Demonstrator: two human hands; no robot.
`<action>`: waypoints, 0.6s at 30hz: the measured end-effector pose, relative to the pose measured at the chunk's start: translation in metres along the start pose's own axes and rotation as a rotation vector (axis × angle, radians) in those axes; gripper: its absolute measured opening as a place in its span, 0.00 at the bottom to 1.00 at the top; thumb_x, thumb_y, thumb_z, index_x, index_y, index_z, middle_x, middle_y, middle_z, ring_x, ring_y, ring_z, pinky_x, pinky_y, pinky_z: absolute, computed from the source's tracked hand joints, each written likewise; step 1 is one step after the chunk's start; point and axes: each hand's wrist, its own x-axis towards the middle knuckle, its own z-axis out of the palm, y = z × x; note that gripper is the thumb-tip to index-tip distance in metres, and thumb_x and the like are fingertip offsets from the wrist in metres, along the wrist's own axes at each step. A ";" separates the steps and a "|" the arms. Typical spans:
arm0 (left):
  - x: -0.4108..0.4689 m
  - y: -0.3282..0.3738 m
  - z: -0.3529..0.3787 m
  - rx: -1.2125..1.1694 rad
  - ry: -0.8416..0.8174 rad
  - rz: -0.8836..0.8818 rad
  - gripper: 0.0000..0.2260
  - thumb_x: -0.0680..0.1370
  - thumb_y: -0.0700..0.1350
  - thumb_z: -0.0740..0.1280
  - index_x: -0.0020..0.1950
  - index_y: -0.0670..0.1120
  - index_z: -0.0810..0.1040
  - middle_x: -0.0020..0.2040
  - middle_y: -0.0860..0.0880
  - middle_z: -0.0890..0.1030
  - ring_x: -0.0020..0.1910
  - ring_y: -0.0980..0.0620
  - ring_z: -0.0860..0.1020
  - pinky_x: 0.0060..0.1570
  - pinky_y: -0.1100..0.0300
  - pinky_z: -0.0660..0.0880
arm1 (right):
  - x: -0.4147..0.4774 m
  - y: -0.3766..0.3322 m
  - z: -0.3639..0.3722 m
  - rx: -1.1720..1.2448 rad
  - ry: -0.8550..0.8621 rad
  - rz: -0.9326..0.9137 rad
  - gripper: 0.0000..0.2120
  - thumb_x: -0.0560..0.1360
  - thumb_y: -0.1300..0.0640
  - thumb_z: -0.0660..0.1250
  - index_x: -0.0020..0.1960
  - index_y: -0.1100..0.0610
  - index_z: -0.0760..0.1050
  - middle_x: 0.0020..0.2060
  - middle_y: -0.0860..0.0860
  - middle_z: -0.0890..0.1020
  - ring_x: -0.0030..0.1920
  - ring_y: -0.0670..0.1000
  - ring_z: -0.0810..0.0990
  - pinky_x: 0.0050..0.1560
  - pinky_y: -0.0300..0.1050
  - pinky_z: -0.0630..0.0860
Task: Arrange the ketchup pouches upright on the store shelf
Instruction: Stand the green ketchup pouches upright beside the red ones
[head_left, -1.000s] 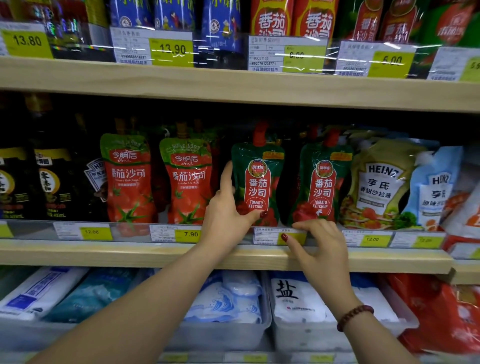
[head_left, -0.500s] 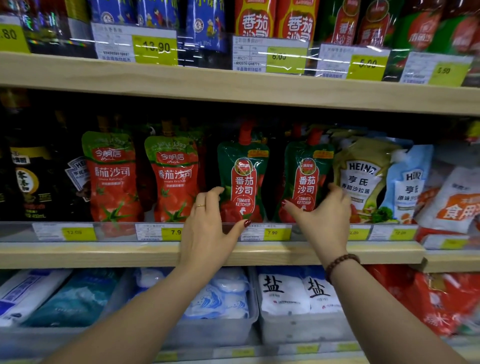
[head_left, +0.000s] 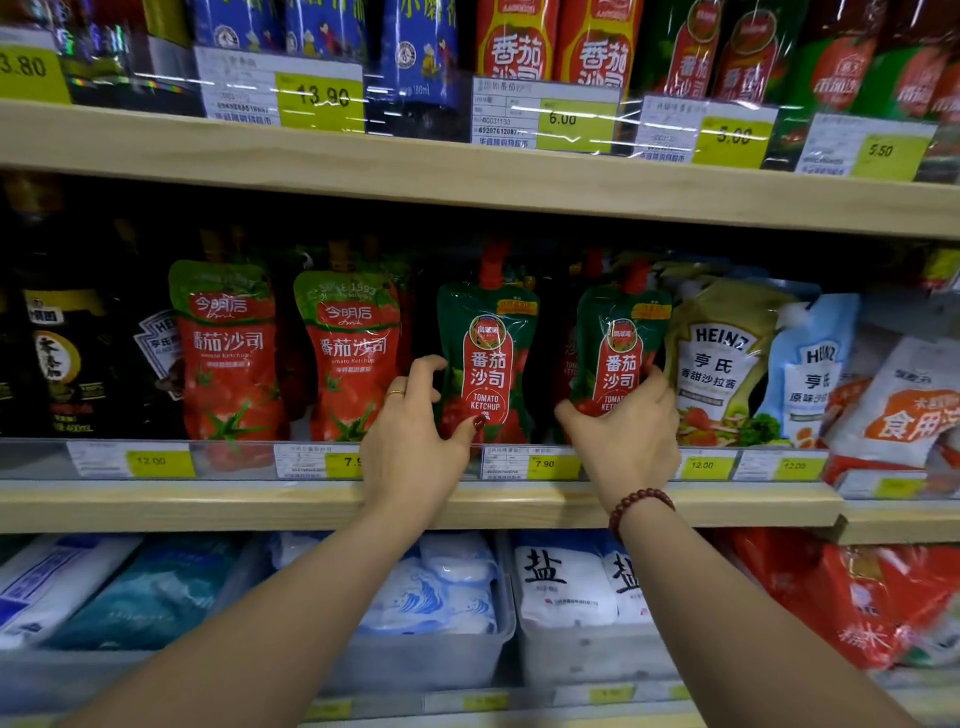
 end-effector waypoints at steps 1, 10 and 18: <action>0.000 0.000 0.000 0.004 -0.001 -0.001 0.27 0.69 0.50 0.73 0.62 0.57 0.63 0.51 0.53 0.75 0.43 0.53 0.76 0.34 0.58 0.73 | 0.000 0.002 -0.002 0.007 -0.003 -0.001 0.46 0.58 0.41 0.75 0.68 0.59 0.60 0.59 0.59 0.73 0.59 0.60 0.72 0.49 0.55 0.74; 0.000 0.000 -0.002 -0.002 -0.036 -0.008 0.28 0.68 0.50 0.74 0.62 0.57 0.62 0.51 0.53 0.75 0.43 0.53 0.76 0.34 0.59 0.72 | -0.001 0.003 -0.009 0.014 -0.081 -0.004 0.47 0.60 0.42 0.74 0.70 0.61 0.58 0.61 0.59 0.72 0.61 0.60 0.70 0.54 0.56 0.73; -0.007 -0.018 -0.024 -0.007 -0.118 0.065 0.20 0.69 0.50 0.74 0.57 0.52 0.71 0.48 0.54 0.74 0.46 0.54 0.75 0.42 0.56 0.75 | -0.047 -0.003 -0.009 0.135 0.051 -0.345 0.30 0.66 0.45 0.72 0.62 0.56 0.67 0.57 0.53 0.73 0.57 0.52 0.69 0.57 0.44 0.65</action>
